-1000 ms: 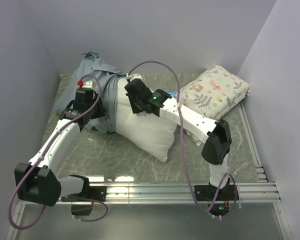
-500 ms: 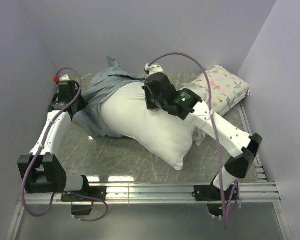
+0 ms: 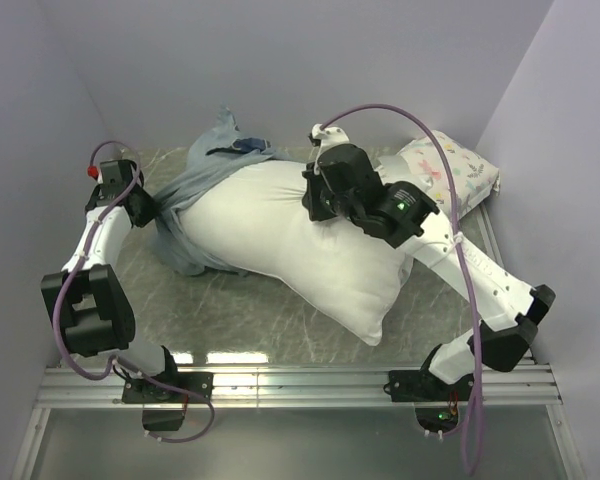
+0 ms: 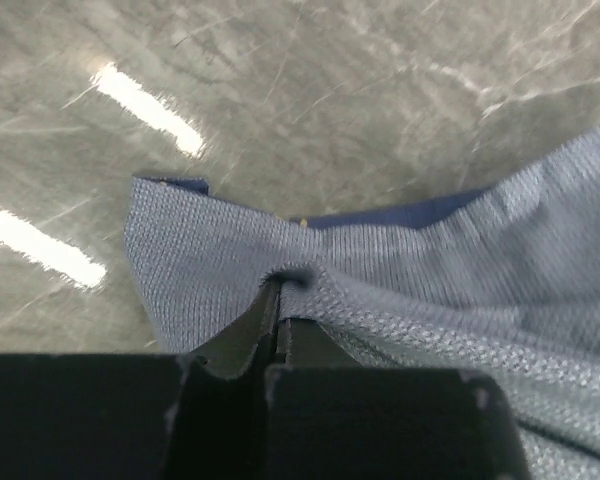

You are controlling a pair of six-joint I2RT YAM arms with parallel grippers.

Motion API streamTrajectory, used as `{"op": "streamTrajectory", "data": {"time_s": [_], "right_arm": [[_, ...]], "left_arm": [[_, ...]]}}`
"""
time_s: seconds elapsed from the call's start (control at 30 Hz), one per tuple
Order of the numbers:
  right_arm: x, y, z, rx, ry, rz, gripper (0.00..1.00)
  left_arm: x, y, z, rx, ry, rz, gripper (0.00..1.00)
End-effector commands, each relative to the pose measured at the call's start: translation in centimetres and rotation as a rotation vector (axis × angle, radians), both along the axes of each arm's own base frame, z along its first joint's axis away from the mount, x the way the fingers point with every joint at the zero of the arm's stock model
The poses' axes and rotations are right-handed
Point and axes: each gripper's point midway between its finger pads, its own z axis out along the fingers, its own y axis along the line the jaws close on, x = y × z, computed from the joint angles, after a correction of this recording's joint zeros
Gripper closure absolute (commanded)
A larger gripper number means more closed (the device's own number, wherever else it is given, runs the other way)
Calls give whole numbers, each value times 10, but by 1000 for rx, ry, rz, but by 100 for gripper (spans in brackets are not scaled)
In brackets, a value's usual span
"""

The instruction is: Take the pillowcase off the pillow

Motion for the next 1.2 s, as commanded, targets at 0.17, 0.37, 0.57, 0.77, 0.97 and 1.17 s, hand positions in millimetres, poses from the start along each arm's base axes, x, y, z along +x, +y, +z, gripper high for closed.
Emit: {"op": "streamTrajectory", "data": {"time_s": [0.17, 0.37, 0.57, 0.77, 0.97, 1.17], "right_arm": [[-29, -95, 151, 256, -347, -176, 100], [-35, -83, 144, 280, -325, -108, 100], [-20, -32, 55, 213, -150, -3, 100], [-18, -1, -10, 63, -71, 27, 66], [-29, 38, -18, -149, -191, 104, 25], [-60, 116, -52, -248, -273, 336, 16]], "left_arm": [[18, 96, 14, 124, -67, 279, 100], [21, 97, 18, 114, -85, 263, 100], [16, 76, 47, 80, -181, 207, 100], [5, 46, 35, 57, -197, 163, 100], [7, 34, 35, 27, -213, 138, 100], [12, 23, 54, 23, -251, 88, 100]]}}
